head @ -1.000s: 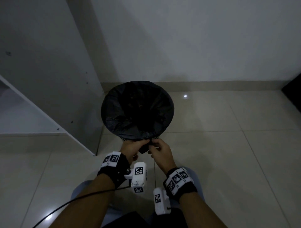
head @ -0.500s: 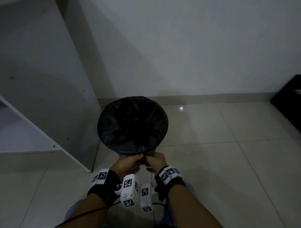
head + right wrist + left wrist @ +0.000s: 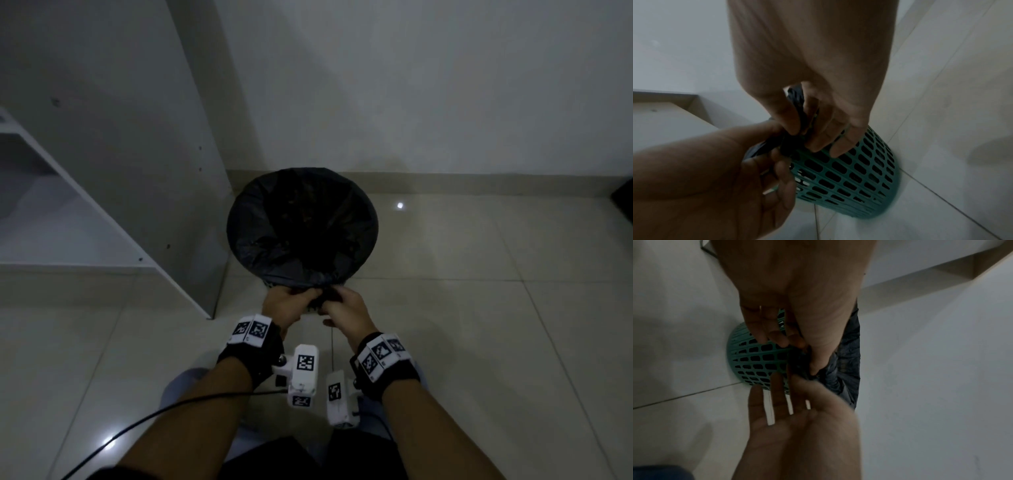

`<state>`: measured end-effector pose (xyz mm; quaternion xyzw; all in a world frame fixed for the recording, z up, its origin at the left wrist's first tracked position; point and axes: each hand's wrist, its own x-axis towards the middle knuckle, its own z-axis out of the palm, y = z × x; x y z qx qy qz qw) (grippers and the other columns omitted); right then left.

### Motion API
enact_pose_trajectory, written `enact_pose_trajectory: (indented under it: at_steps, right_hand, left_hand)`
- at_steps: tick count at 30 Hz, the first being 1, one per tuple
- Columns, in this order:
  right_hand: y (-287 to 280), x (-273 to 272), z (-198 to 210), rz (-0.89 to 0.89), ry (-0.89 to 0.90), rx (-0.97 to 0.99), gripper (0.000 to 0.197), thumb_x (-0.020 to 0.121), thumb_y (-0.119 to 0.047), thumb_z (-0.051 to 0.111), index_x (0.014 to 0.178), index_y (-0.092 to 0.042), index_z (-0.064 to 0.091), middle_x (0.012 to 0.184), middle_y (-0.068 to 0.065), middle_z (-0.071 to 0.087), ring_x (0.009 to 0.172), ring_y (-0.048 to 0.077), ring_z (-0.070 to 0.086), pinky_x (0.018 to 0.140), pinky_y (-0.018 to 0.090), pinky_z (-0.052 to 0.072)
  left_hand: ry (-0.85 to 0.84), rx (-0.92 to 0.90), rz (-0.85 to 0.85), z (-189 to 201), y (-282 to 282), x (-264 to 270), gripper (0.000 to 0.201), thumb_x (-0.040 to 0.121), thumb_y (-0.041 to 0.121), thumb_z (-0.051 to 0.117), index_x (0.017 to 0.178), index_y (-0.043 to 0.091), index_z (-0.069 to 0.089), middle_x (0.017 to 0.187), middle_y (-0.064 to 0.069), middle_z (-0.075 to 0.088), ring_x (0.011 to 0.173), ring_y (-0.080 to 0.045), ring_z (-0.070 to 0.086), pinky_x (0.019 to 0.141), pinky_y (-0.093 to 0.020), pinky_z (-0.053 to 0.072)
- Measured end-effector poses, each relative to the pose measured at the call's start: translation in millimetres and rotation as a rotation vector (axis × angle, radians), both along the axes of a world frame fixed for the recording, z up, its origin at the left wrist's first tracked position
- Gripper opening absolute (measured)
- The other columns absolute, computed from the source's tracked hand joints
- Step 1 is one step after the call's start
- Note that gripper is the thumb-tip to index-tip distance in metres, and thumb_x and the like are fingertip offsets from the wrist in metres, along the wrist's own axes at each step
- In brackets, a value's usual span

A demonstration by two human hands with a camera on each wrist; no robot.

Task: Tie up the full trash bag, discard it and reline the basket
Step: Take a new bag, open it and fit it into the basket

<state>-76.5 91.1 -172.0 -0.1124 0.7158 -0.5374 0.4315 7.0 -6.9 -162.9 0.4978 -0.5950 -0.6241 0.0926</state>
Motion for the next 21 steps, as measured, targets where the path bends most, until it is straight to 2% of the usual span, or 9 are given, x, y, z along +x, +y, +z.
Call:
enact_pose_trajectory:
  at_steps: [3, 5, 7, 9, 11, 14, 17, 19, 21]
  right_hand:
    - [6.4, -1.5, 3.3, -0.006, -0.034, -0.070, 0.017, 0.093, -0.012, 0.059, 0.110, -0.013, 0.065, 0.101, 0.000, 0.070, 0.096, 0.019, 0.067, 0.086, 0.041, 0.055]
    - [7.1, -1.8, -1.9, -0.004, 0.000, -0.081, 0.018, 0.097, -0.014, 0.057, 0.113, -0.009, 0.065, 0.103, 0.003, 0.071, 0.090, 0.017, 0.069, 0.082, 0.037, 0.056]
    - [5.8, -2.0, -7.0, -0.011, 0.062, -0.052, 0.019, 0.101, -0.012, 0.049, 0.110, -0.009, 0.066, 0.103, 0.012, 0.070, 0.078, 0.019, 0.066, 0.075, 0.034, 0.056]
    - [1.4, -2.6, -12.1, -0.008, 0.095, 0.010, 0.023, 0.103, -0.012, 0.044, 0.105, -0.008, 0.066, 0.099, 0.019, 0.068, 0.071, 0.022, 0.060, 0.073, 0.036, 0.056]
    - [-5.5, -2.9, -13.9, -0.033, 0.016, 0.058, 0.025, 0.103, -0.015, 0.043, 0.103, -0.007, 0.066, 0.092, 0.018, 0.065, 0.068, 0.022, 0.056, 0.070, 0.037, 0.055]
    - [-13.7, -4.7, -11.5, -0.059, -0.116, 0.113, 0.019, 0.100, -0.021, 0.049, 0.104, -0.010, 0.064, 0.088, 0.012, 0.061, 0.066, 0.020, 0.055, 0.062, 0.031, 0.053]
    - [-14.6, -9.1, -10.0, 0.016, 0.079, 0.190, 0.013, 0.095, -0.024, 0.056, 0.094, -0.016, 0.065, 0.081, 0.008, 0.062, 0.067, 0.022, 0.056, 0.062, 0.031, 0.052]
    - [-12.0, -9.6, -11.8, 0.047, 0.272, 0.200, 0.017, 0.090, -0.026, 0.063, 0.075, -0.020, 0.066, 0.070, 0.003, 0.061, 0.069, 0.022, 0.057, 0.063, 0.030, 0.050]
    - [-8.2, -7.9, -14.8, 0.010, 0.375, 0.224, 0.026, 0.084, -0.028, 0.070, 0.060, -0.023, 0.062, 0.064, -0.003, 0.061, 0.068, 0.017, 0.057, 0.060, 0.023, 0.045]
  left_hand:
    - [-0.008, -0.062, 0.012, -3.1, 1.4, 1.0, 0.011, 0.073, 0.036, 0.076, 0.077, 0.026, 0.073, 0.092, -0.002, 0.075, 0.091, -0.023, 0.068, 0.080, -0.037, 0.054]
    - [-0.002, -0.043, 0.034, -4.6, 2.0, 0.9, 0.015, 0.071, 0.037, 0.076, 0.077, 0.024, 0.074, 0.090, -0.003, 0.076, 0.091, -0.024, 0.069, 0.072, -0.032, 0.052]
    - [0.024, 0.028, 0.041, -3.1, 4.5, 0.5, 0.019, 0.075, 0.036, 0.076, 0.089, 0.022, 0.074, 0.094, -0.001, 0.076, 0.092, -0.021, 0.069, 0.073, -0.031, 0.050]
    - [0.058, 0.123, 0.013, -0.2, 7.4, 0.6, 0.021, 0.084, 0.029, 0.070, 0.103, 0.020, 0.071, 0.101, 0.000, 0.074, 0.094, -0.018, 0.069, 0.077, -0.032, 0.049]
    - [0.092, 0.210, -0.016, 4.1, 6.8, 2.7, 0.021, 0.087, 0.020, 0.065, 0.108, 0.019, 0.069, 0.104, 0.000, 0.074, 0.094, -0.016, 0.069, 0.081, -0.034, 0.048]
    - [0.109, 0.230, -0.039, 3.9, 1.8, 6.1, 0.023, 0.086, 0.017, 0.066, 0.109, 0.019, 0.068, 0.105, 0.000, 0.074, 0.096, -0.016, 0.070, 0.086, -0.036, 0.047]
    - [0.058, 0.232, -0.085, 1.6, -2.8, 6.5, 0.020, 0.088, 0.022, 0.064, 0.107, 0.018, 0.067, 0.101, 0.001, 0.075, 0.097, -0.016, 0.070, 0.084, -0.035, 0.045]
    - [0.024, 0.252, -0.133, 0.8, -2.8, 6.8, 0.015, 0.092, 0.029, 0.060, 0.101, 0.019, 0.067, 0.090, 0.004, 0.074, 0.097, -0.016, 0.068, 0.083, -0.034, 0.043]
    - [0.019, 0.234, -0.162, 0.6, -1.4, 6.6, 0.014, 0.094, 0.031, 0.059, 0.095, 0.019, 0.066, 0.084, 0.005, 0.071, 0.095, -0.017, 0.066, 0.079, -0.031, 0.044]
